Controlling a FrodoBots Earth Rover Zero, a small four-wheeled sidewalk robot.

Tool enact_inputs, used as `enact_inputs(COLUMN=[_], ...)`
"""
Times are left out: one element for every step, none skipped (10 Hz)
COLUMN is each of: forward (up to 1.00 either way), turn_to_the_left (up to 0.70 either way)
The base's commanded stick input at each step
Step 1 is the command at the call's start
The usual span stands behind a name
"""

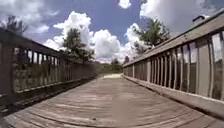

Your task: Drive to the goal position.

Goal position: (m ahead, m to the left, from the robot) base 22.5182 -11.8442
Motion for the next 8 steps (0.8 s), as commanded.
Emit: enact_inputs(forward=[0.50, 0.50, 0.50, 0.50, 0.50, 0.50, 0.50, 0.50], turn_to_the_left=[0.00, 0.00, 0.00, 0.00, 0.00, 0.23, 0.50, 0.50])
